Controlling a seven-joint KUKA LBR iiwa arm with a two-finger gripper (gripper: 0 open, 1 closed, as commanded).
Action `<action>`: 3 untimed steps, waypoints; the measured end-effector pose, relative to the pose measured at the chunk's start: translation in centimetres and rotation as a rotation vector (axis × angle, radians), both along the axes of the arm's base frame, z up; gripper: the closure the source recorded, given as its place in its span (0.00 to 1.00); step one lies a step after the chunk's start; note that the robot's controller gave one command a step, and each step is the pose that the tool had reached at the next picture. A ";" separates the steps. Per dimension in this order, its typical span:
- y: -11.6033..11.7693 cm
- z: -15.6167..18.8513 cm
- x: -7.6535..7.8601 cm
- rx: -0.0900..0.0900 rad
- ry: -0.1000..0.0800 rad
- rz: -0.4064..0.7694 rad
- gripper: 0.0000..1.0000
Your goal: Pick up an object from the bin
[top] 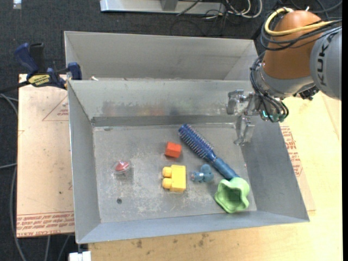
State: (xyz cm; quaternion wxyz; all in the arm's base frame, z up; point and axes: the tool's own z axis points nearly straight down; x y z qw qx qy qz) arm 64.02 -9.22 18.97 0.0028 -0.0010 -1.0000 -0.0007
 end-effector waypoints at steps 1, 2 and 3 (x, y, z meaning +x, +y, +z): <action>4.8 -12.4 -3.7 0.002 0.000 0.052 0.00; 4.7 -12.1 -3.5 0.000 -0.006 0.051 1.00; 4.3 18.2 -7.1 -0.003 -0.017 0.081 1.00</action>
Offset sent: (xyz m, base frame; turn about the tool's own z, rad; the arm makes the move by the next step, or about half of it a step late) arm -0.0352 0.0460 -0.1197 -0.0500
